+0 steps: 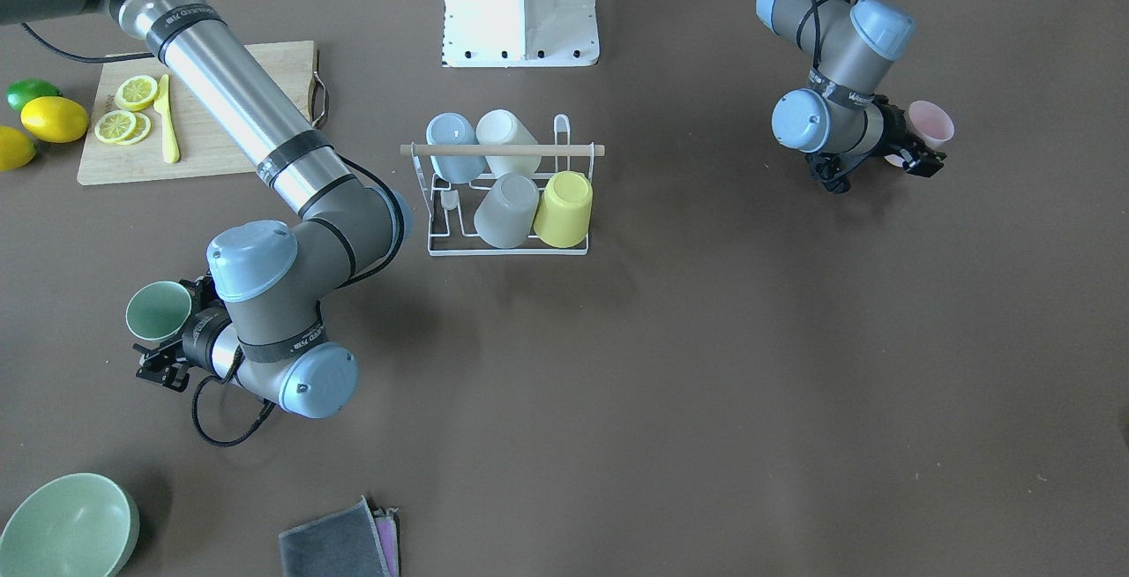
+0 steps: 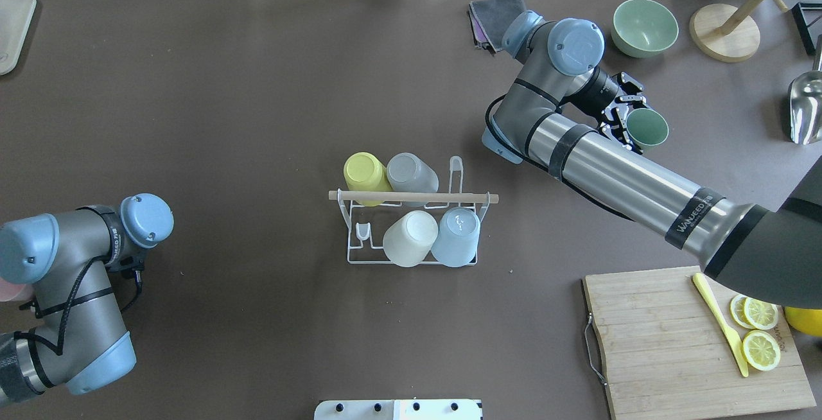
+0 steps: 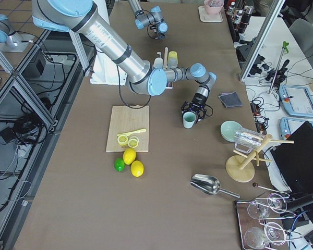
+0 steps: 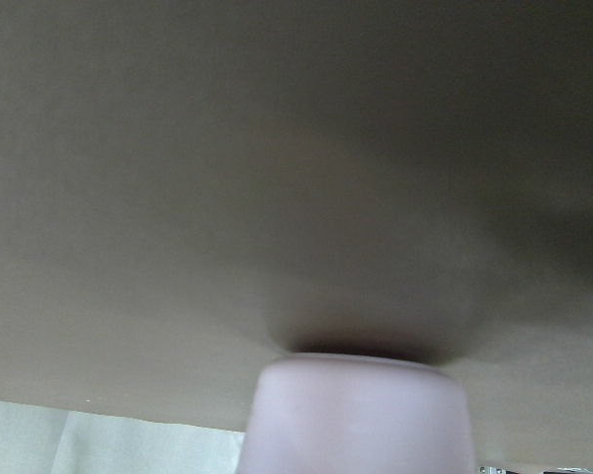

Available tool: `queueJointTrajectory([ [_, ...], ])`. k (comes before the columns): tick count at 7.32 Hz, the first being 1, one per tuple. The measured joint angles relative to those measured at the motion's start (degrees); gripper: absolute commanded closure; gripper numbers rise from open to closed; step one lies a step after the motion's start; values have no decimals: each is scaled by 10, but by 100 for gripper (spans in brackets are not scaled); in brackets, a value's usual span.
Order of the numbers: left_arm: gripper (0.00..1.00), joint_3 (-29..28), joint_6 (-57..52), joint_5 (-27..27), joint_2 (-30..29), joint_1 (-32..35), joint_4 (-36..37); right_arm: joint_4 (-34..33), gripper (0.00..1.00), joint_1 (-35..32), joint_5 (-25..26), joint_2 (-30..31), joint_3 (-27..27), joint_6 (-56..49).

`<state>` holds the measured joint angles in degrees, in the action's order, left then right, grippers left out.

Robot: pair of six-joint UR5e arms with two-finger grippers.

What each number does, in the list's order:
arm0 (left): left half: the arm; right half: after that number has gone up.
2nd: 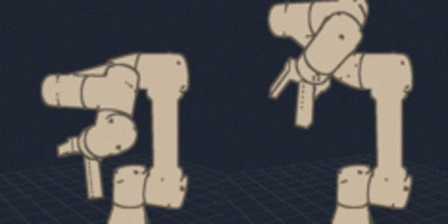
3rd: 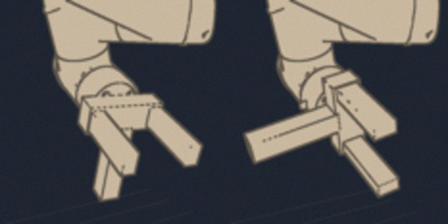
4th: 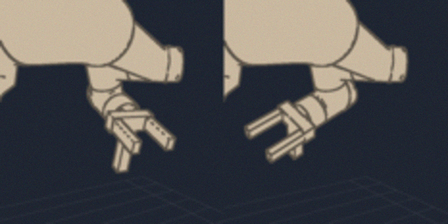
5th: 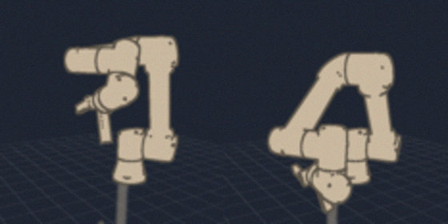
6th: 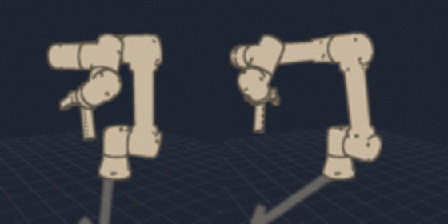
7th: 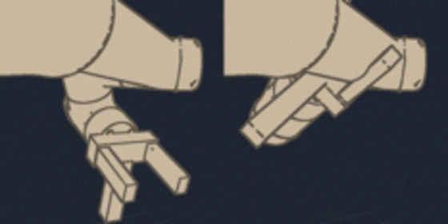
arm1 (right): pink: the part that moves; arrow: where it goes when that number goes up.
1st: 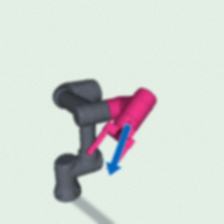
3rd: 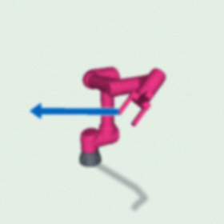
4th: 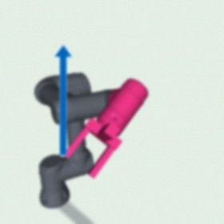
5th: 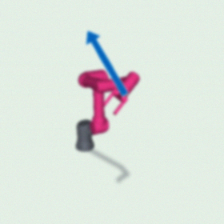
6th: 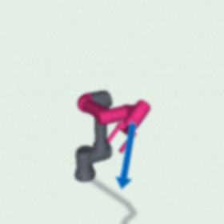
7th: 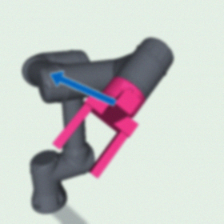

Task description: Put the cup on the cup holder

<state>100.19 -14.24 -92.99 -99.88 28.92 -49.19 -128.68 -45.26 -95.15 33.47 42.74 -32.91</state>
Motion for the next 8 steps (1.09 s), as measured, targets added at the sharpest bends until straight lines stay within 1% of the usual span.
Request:
queueJointTrajectory([
  [1,3,2,0,0,4,0,-3,0,53,0,1,2,0,-8],
  [2,3,4,0,0,6,0,-5,0,69,-2,1,2,1,-17],
  [3,3,5,0,0,8,0,-6,-1,77,-4,0,3,3,-24],
  [4,11,6,0,0,9,0,-7,-1,77,-8,0,4,8,-28],
  [5,16,6,0,0,10,0,-9,-3,77,-13,-1,14,31,-29],
  [6,42,7,0,-1,11,0,-10,-5,77,-20,-2,32,72,-29],
  [7,54,7,0,-1,11,0,-12,-8,77,-27,-4,48,121,-29],
  [8,59,7,-1,0,11,0,-15,-7,76,-37,-12,56,170,-28],
])
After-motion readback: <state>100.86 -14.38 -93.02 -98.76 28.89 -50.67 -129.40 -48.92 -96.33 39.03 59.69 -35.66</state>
